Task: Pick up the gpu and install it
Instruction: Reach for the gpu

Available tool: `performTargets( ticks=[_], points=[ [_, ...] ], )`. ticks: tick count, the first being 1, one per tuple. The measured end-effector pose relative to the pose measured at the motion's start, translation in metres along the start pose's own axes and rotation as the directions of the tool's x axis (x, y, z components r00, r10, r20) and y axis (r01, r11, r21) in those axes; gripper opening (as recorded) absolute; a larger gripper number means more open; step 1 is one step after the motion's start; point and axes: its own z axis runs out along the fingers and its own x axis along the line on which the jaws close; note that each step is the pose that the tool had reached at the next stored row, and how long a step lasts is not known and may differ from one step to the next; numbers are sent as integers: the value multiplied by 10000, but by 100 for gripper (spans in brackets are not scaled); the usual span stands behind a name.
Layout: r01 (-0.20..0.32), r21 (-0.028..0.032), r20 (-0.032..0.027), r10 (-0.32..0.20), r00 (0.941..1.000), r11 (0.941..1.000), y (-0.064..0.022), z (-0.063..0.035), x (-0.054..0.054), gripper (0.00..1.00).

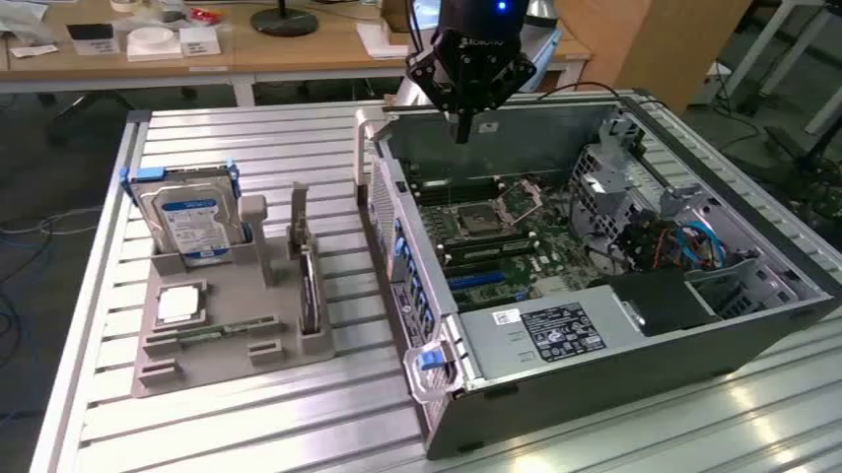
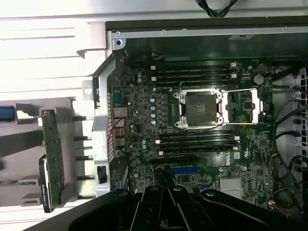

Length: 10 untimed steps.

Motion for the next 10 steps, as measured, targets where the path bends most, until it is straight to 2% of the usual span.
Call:
performTargets(
  ticks=[10],
  points=[
    [0, 0, 0, 0, 10000, 10000, -2, -1, 25, 11]
  ],
)
